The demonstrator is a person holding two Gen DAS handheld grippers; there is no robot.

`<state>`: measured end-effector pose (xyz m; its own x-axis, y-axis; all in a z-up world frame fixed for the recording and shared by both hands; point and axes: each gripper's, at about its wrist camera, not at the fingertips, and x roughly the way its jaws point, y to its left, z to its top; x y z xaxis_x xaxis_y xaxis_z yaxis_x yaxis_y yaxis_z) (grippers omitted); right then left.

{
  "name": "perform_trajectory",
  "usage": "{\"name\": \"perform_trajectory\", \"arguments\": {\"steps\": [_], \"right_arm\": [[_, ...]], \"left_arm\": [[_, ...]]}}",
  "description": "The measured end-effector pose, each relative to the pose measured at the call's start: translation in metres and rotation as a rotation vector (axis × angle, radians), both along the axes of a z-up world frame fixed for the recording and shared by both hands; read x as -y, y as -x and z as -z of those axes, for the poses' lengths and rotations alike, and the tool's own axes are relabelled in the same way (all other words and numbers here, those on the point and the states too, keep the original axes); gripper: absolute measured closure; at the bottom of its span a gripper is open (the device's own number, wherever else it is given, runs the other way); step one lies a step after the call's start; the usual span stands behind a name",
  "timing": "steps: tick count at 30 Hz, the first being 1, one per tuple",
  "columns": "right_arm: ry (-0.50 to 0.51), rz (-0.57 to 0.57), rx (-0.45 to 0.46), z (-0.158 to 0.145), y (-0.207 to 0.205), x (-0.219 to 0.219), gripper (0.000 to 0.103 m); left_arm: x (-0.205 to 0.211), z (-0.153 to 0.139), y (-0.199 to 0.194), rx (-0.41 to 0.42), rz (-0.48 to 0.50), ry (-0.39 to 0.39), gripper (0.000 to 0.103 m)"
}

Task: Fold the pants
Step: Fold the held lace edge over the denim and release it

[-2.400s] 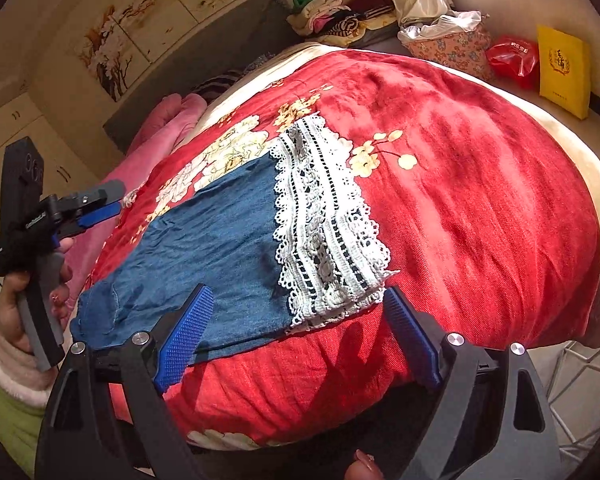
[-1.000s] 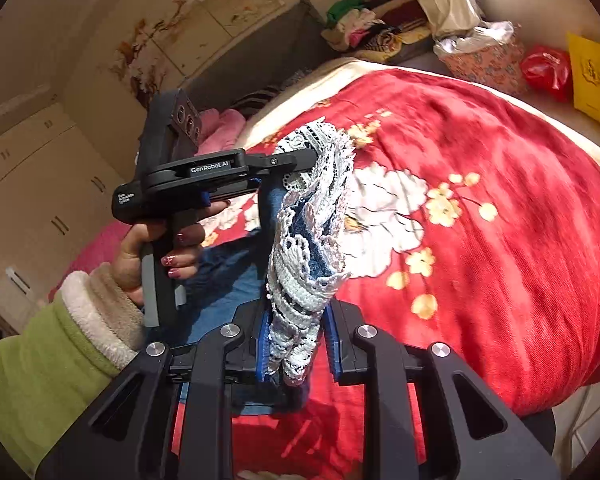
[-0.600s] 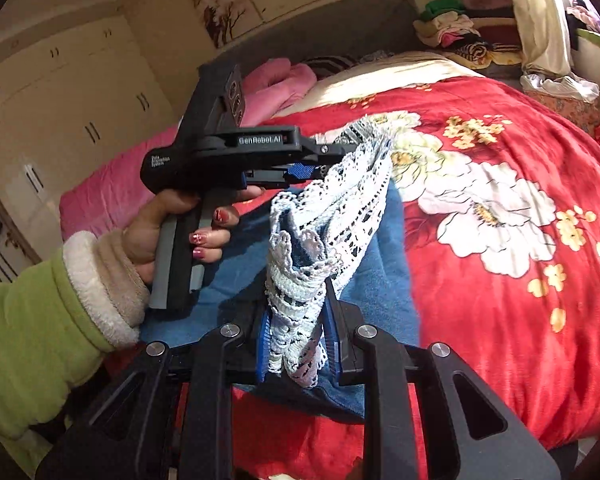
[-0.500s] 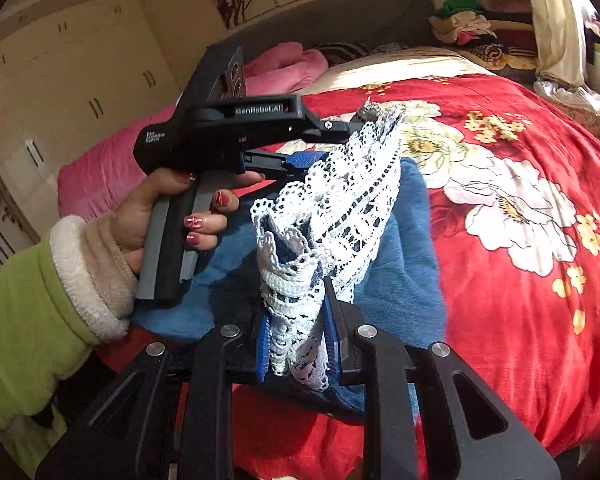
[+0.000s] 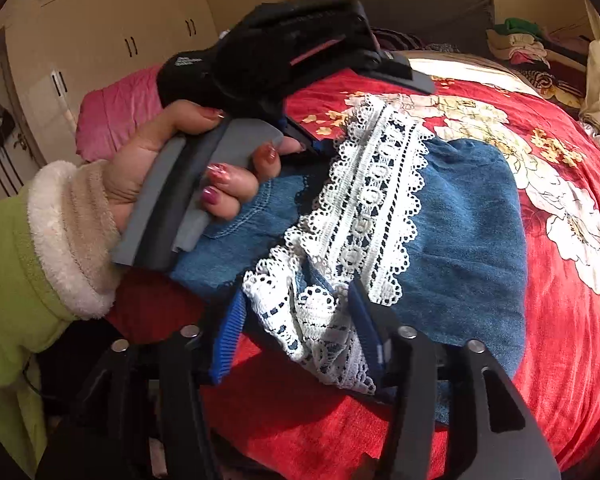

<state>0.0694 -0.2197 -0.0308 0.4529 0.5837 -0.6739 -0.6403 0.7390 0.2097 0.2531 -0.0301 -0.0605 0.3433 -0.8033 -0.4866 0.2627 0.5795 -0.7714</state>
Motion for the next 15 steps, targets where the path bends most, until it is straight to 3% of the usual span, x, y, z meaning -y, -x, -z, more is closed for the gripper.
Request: {"name": "perform_trajectory", "arguments": {"steps": [1, 2, 3, 5, 10, 12, 15], "right_arm": [[-0.018, 0.002, 0.004, -0.005, 0.003, 0.004, 0.049], [-0.040, 0.008, 0.000, -0.009, 0.003, 0.009, 0.049], [-0.067, 0.015, -0.008, -0.013, 0.002, 0.015, 0.049], [-0.109, 0.036, -0.009, -0.021, 0.002, 0.028, 0.047], [-0.101, 0.052, 0.006, -0.023, 0.001, 0.038, 0.046], [-0.126, 0.070, -0.033, -0.019, -0.007, 0.041, 0.046], [-0.126, 0.118, -0.055, -0.017, -0.015, 0.051, 0.046]], "left_arm": [[0.005, 0.001, -0.002, -0.011, 0.003, -0.014, 0.054], [0.008, 0.003, -0.004, -0.023, -0.012, -0.045, 0.068], [0.009, 0.005, -0.008, -0.039, -0.023, -0.078, 0.092], [0.007, 0.006, -0.013, -0.052, -0.030, -0.084, 0.092], [-0.006, -0.010, -0.016, 0.007, -0.052, -0.122, 0.091], [-0.007, -0.002, -0.021, -0.007, -0.056, -0.203, 0.084], [-0.017, 0.012, -0.019, -0.049, -0.061, -0.166, 0.072]]}}
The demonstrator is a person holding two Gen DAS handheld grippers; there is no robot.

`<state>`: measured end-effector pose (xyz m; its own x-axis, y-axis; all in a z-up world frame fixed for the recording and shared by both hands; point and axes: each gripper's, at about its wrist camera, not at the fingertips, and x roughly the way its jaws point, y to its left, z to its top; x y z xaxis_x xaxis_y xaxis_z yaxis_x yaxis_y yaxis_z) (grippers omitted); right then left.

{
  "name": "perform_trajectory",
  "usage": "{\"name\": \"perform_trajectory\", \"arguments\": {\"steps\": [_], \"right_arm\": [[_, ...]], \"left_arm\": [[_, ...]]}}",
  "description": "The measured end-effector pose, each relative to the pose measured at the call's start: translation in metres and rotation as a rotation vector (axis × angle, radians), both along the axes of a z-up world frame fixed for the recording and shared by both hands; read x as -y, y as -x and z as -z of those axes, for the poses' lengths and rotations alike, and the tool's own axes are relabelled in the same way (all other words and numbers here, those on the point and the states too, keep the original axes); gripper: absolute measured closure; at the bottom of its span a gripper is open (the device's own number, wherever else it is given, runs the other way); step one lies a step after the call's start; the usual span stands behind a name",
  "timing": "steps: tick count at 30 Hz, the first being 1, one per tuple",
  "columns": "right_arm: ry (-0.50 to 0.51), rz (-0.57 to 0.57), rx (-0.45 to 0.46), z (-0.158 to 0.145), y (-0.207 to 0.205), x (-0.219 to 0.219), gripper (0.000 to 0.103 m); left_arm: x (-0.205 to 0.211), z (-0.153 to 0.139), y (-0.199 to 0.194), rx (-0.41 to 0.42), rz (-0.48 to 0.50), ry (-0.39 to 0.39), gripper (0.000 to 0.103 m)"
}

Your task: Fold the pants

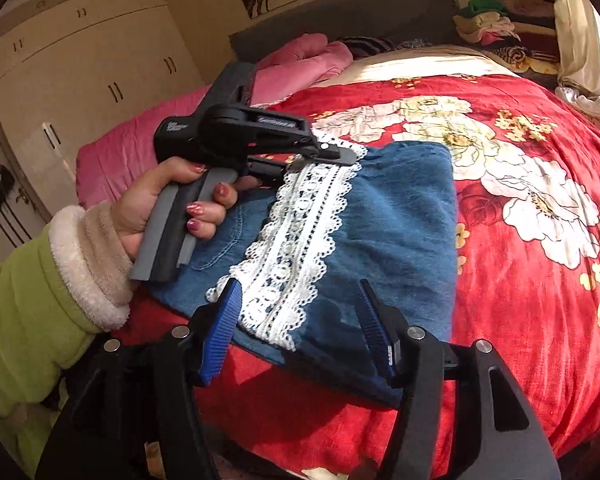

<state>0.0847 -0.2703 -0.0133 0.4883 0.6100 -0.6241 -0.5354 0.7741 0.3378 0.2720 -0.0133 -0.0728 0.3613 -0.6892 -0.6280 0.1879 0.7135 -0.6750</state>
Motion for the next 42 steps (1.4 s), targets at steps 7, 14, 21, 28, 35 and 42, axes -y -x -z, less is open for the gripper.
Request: {"name": "perform_trajectory", "arguments": {"steps": [7, 14, 21, 28, 35, 42], "right_arm": [[-0.028, 0.170, -0.082, 0.004, -0.044, 0.045, 0.041], [-0.027, 0.218, -0.127, 0.009, -0.096, 0.059, 0.041], [-0.043, 0.224, -0.220, 0.022, -0.142, 0.055, 0.040], [-0.033, 0.185, -0.243, 0.028, -0.162, 0.039, 0.076], [0.013, 0.139, -0.194, 0.027, -0.158, 0.020, 0.077], [0.053, 0.180, -0.139, 0.019, -0.150, 0.026, 0.059]], "left_arm": [[-0.030, -0.021, 0.041, 0.064, -0.060, 0.055, 0.045], [-0.030, -0.027, 0.115, 0.060, -0.053, 0.045, 0.045], [0.006, -0.007, 0.153, 0.008, 0.014, -0.109, 0.045], [0.023, -0.004, 0.160, 0.019, 0.006, -0.231, 0.084], [0.016, -0.010, 0.193, 0.057, -0.010, -0.298, 0.085], [0.014, -0.008, 0.191, 0.055, -0.032, -0.282, 0.078]]}}
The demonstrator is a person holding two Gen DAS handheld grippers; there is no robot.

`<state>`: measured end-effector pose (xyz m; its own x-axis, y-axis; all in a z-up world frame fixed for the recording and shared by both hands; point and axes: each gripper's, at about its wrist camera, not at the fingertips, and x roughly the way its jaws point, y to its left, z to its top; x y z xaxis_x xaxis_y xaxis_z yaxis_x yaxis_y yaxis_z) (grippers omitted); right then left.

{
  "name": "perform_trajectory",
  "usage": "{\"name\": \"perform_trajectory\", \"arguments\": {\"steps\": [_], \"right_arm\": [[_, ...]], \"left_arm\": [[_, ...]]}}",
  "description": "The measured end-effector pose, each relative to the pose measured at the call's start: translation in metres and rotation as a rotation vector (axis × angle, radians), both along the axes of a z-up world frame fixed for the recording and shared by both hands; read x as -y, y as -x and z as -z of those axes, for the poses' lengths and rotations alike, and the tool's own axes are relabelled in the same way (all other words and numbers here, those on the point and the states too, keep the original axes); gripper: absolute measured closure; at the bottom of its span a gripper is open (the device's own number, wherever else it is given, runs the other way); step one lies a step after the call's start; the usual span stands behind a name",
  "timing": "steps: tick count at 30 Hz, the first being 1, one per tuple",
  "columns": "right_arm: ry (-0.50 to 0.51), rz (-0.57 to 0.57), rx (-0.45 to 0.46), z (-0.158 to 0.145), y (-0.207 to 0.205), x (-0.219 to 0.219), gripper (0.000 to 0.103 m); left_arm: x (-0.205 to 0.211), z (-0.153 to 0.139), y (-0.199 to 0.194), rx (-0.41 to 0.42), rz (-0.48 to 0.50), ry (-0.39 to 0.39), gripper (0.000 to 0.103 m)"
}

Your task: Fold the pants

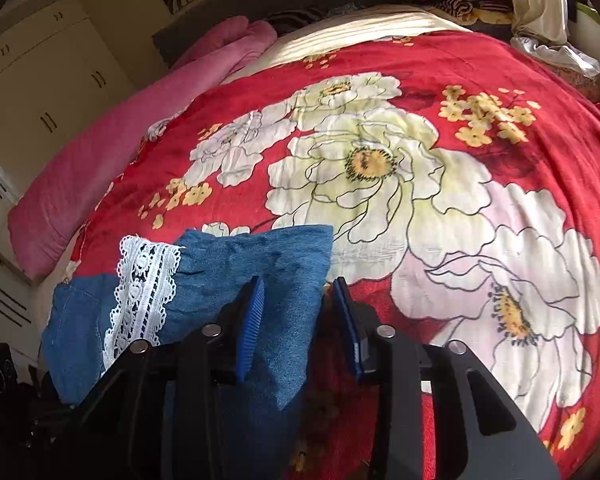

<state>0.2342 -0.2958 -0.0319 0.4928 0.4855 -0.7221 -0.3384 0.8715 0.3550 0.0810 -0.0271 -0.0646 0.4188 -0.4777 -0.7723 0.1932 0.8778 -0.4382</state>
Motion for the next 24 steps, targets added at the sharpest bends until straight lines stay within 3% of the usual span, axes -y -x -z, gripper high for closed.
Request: {"name": "perform_trajectory", "arguments": {"steps": [3, 8, 11, 17, 20, 24], "right_arm": [[-0.030, -0.007, 0.079, -0.023, 0.015, 0.006, 0.056], [-0.018, -0.182, 0.114, -0.042, 0.033, -0.034, 0.056], [0.033, -0.255, 0.095, -0.037, 0.031, -0.066, 0.056], [0.115, -0.319, -0.045, 0.000, 0.009, -0.118, 0.055], [0.112, -0.304, -0.064, 0.012, 0.007, -0.124, 0.050], [0.101, -0.305, -0.050, 0.007, 0.010, -0.121, 0.050]], "left_arm": [[-0.002, -0.004, 0.003, 0.014, -0.006, 0.002, 0.073], [0.000, -0.017, 0.007, 0.069, -0.008, -0.044, 0.059], [0.001, -0.021, 0.009, 0.090, 0.005, -0.062, 0.058], [0.002, -0.016, 0.011, 0.093, 0.012, -0.087, 0.054], [0.000, -0.017, 0.008, 0.105, 0.002, -0.084, 0.052], [-0.002, -0.016, 0.008, 0.095, -0.003, -0.081, 0.047]]}}
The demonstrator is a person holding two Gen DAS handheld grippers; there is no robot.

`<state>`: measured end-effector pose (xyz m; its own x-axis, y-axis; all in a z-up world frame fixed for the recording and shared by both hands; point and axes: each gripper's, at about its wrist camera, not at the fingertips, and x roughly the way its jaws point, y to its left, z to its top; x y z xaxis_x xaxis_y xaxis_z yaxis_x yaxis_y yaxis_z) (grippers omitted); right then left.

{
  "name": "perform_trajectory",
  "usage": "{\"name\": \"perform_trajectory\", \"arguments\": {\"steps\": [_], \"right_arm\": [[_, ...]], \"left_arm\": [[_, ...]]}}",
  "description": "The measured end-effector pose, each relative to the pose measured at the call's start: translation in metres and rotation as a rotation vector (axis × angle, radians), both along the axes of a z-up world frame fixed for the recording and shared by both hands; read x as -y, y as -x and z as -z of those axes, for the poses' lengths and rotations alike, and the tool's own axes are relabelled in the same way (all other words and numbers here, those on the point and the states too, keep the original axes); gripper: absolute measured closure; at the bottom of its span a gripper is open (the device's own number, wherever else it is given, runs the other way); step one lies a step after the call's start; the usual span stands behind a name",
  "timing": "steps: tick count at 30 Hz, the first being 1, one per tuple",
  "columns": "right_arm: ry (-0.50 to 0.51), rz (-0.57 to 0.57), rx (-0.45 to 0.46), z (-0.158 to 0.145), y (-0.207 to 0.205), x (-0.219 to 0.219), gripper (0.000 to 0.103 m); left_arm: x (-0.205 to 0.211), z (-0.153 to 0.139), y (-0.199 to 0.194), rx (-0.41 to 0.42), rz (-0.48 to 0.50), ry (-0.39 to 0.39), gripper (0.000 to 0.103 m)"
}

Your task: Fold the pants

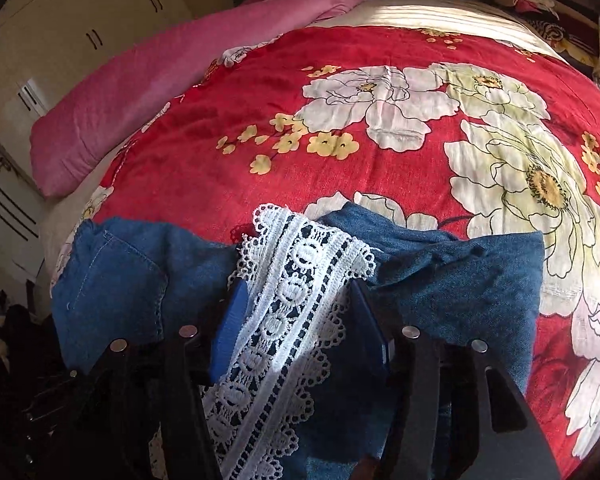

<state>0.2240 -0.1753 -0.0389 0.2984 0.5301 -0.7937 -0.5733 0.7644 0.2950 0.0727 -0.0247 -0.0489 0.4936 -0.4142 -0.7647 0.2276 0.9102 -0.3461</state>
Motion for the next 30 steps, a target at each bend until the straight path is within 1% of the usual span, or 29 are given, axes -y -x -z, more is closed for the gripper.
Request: {"name": "perform_trajectory", "arguments": {"steps": [3, 6, 7, 8, 10, 14, 19, 22, 24, 25, 30], "right_arm": [[-0.063, 0.010, 0.011, -0.016, 0.003, 0.012, 0.050], [-0.098, 0.023, 0.036, -0.033, 0.009, 0.022, 0.046], [-0.108, 0.023, 0.047, -0.038, 0.012, 0.024, 0.043], [-0.115, 0.024, 0.057, -0.043, 0.015, 0.026, 0.040], [-0.130, 0.022, 0.077, -0.052, 0.021, 0.028, 0.038], [-0.143, 0.029, 0.112, -0.067, 0.031, 0.032, 0.027], [-0.161, 0.042, 0.134, -0.079, 0.041, 0.036, 0.019], [-0.172, 0.045, 0.150, -0.086, 0.048, 0.036, 0.017], [-0.171, 0.045, 0.160, -0.091, 0.053, 0.035, 0.013], [-0.169, 0.046, 0.167, -0.094, 0.055, 0.033, 0.012], [-0.168, 0.019, 0.192, -0.105, 0.067, 0.022, 0.010]], "left_arm": [[-0.002, -0.005, 0.002, 0.013, -0.007, -0.007, 0.043], [-0.006, -0.012, 0.007, 0.033, -0.026, -0.016, 0.037], [-0.008, -0.015, 0.009, 0.040, -0.035, -0.016, 0.032], [-0.010, -0.018, 0.010, 0.047, -0.043, -0.016, 0.029], [-0.014, -0.024, 0.012, 0.066, -0.065, -0.028, 0.020], [-0.023, -0.036, 0.017, 0.100, -0.109, -0.053, 0.010], [-0.035, -0.047, 0.023, 0.135, -0.149, -0.100, 0.010], [-0.040, -0.054, 0.029, 0.162, -0.176, -0.140, 0.010], [-0.044, -0.058, 0.034, 0.179, -0.207, -0.177, 0.010], [-0.047, -0.060, 0.036, 0.182, -0.220, -0.184, 0.010], [-0.069, -0.068, 0.050, 0.187, -0.280, -0.172, 0.010]]}}
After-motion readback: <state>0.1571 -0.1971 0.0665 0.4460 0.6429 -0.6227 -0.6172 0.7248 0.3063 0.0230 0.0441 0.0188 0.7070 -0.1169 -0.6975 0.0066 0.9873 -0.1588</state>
